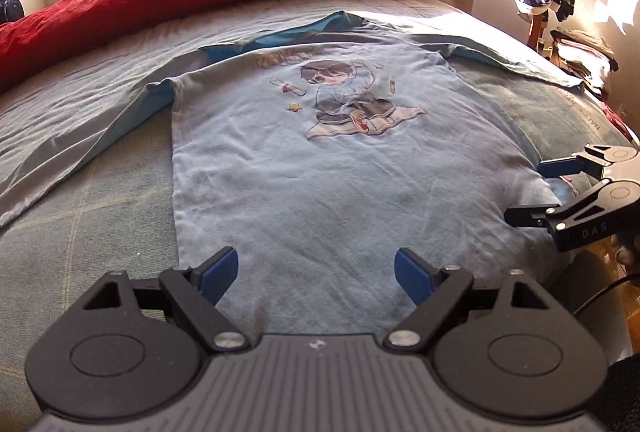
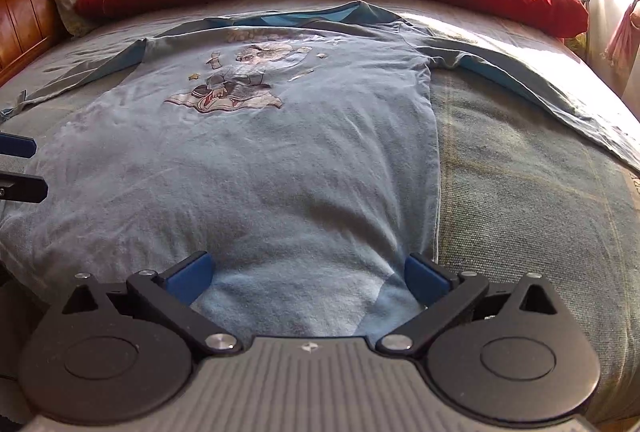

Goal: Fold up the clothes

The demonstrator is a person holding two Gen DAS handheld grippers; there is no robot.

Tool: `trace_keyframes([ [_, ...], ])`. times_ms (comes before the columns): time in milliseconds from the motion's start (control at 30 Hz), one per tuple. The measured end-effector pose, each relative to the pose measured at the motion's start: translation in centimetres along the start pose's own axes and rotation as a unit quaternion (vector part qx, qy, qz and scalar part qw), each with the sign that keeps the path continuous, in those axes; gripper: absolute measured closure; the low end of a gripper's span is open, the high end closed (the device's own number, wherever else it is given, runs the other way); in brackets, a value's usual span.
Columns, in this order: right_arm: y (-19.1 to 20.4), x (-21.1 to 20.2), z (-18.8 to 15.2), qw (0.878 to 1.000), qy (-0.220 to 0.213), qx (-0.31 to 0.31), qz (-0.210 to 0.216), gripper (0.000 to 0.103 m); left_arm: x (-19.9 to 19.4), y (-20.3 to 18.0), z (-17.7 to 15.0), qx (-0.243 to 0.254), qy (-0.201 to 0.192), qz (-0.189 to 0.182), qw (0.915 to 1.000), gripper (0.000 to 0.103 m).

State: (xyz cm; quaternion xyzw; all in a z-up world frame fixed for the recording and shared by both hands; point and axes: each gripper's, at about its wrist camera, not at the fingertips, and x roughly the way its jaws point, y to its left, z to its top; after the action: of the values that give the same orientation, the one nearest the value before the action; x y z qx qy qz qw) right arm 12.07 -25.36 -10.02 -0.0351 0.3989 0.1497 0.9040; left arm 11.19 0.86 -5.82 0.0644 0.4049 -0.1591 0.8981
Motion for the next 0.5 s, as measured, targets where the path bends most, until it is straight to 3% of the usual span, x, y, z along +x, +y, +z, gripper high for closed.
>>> trace_keyframes([
  [133,-0.1,0.0,0.0,1.000,0.001,-0.002,0.002,0.000,1.9,0.0,-0.8,-0.025,0.035,-0.016,0.9989,0.018],
  [500,0.0,0.0,-0.3,1.000,-0.007,-0.003,0.001,0.000,0.0,-0.8,-3.4,-0.031,0.044,-0.002,0.9986,0.018],
])
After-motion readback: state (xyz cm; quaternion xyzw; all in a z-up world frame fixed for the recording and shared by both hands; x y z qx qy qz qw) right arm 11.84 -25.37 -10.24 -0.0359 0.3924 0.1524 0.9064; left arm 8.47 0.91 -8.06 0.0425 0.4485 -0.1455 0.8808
